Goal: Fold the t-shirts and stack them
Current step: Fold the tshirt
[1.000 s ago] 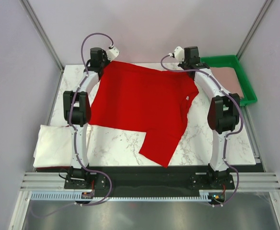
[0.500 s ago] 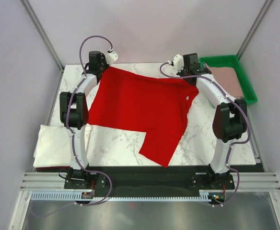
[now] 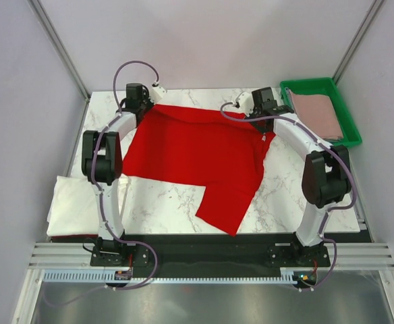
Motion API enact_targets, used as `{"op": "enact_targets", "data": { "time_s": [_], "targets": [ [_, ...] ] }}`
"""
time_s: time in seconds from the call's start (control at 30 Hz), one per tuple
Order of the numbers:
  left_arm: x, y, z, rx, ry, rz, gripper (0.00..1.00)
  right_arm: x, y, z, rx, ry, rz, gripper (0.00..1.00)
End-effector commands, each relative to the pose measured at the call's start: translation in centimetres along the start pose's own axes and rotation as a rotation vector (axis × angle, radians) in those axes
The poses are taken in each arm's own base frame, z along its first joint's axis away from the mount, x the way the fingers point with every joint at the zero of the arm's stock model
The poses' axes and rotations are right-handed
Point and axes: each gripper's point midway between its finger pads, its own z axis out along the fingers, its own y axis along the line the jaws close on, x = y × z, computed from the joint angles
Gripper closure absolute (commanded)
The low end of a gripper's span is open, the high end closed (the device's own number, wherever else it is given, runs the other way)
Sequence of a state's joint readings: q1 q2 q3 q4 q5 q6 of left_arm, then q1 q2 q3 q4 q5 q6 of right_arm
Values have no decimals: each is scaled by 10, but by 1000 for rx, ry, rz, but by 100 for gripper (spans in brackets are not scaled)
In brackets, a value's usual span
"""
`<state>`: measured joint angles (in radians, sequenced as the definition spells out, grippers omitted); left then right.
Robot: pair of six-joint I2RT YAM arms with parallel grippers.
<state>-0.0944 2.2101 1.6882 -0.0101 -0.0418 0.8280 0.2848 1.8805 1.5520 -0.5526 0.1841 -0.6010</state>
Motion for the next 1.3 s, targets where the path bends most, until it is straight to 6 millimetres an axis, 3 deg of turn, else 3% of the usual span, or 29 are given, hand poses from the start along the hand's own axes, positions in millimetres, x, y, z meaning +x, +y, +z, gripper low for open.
{"op": "enact_targets", "data": {
  "time_s": [0.0,0.17,0.27,0.3,0.4,0.5,0.63,0.77,0.8,0.83,0.93,1.03,1.27],
  "targets": [
    [-26,34,-26,-80,-80,2,98,-8,13,-24,-30,-50,15,100],
    [-3,24,-35,-78,-19,-29,97,4,36,-40,-123,-37,20,98],
    [7,33,-51,-94,-3,-39,75,2,39,-58,-145,-60,55,83],
    [8,37,-56,-101,-4,-36,65,1,39,-61,-148,-66,70,70],
    [8,37,-59,-98,-6,-20,52,-1,36,-60,-138,-69,74,66],
    [-2,37,-55,-91,-29,-33,47,-7,26,-39,-118,-61,83,67],
    [-13,24,-38,-42,-24,-43,48,-27,17,1,-152,-60,96,69],
    [-15,2,-24,54,15,-86,59,-30,20,32,-235,-31,139,70],
    [-10,-7,-22,93,43,-101,60,-30,17,37,-255,-38,156,68],
    [-18,0,-21,86,37,-136,60,-31,18,45,-270,-31,163,68],
    [-15,-14,-14,153,74,-202,60,-23,18,61,-282,-6,171,68],
    [-13,-26,-13,195,84,-229,60,-14,17,68,-287,17,173,69],
    [-8,-32,-14,208,100,-238,62,-2,27,77,-333,37,187,72]
  ]
}}
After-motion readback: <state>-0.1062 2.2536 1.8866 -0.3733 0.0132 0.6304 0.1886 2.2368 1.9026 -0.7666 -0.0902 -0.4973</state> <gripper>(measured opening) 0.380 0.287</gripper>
